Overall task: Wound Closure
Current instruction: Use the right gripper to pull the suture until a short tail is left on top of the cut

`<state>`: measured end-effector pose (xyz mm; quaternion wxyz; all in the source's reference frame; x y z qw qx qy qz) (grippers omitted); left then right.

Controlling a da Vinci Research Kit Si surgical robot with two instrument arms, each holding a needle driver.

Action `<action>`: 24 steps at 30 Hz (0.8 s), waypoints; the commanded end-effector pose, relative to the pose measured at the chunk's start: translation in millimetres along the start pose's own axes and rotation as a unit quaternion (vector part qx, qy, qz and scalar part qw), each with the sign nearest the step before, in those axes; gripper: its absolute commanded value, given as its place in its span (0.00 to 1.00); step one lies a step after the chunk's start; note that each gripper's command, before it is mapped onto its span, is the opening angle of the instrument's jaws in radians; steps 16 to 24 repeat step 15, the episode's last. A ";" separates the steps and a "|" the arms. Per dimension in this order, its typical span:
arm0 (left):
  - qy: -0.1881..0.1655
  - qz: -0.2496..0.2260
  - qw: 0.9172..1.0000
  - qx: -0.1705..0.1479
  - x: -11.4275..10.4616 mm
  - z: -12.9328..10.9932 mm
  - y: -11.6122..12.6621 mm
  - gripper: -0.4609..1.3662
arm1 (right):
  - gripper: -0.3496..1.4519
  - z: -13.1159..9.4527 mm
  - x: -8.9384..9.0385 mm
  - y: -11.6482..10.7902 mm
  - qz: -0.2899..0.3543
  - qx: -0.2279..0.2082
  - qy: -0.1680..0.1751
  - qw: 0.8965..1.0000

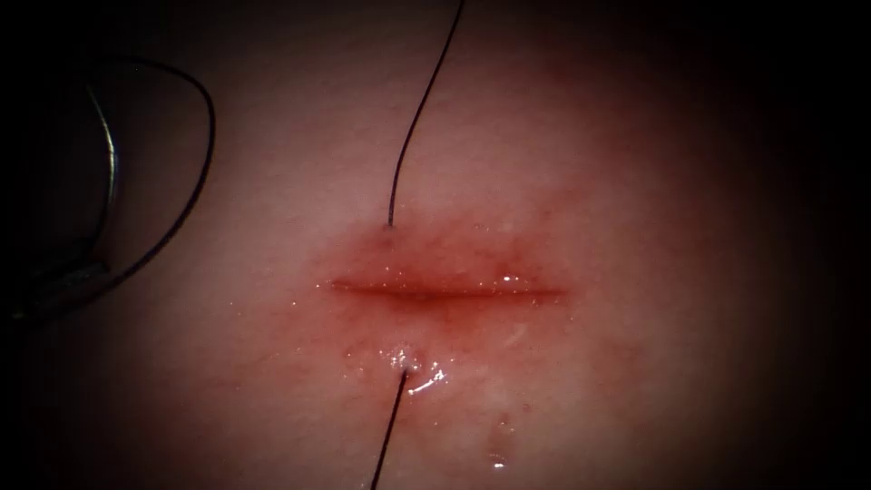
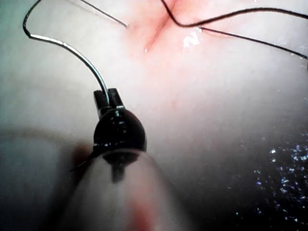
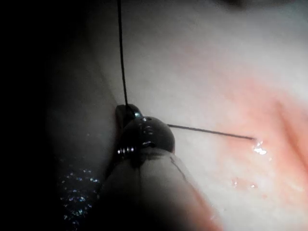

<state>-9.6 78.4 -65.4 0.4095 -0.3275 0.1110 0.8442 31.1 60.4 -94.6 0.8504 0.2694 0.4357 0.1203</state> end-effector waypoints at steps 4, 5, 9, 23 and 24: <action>0.000 0.000 1.000 -0.003 0.0 0.0 0.0 0.06 | 0.00 0.0 0.0 0.1 0.001 0.000 0.000 1.000; 0.000 0.000 1.000 -0.003 0.0 0.0 0.0 0.06 | 0.00 0.0 0.0 0.2 0.001 0.000 -0.001 1.000; 0.000 0.003 1.000 -0.002 0.0 0.0 0.0 0.06 | 0.00 0.0 0.0 0.2 0.001 -0.001 -0.001 1.000; 0.000 0.002 1.000 -0.002 0.0 -0.1 0.1 0.06 | 0.00 0.0 0.3 0.2 0.003 -0.004 0.006 1.000; 0.000 0.002 1.000 -0.002 0.0 -0.1 0.1 0.06 | 0.00 0.0 0.3 0.2 0.003 -0.004 0.006 1.000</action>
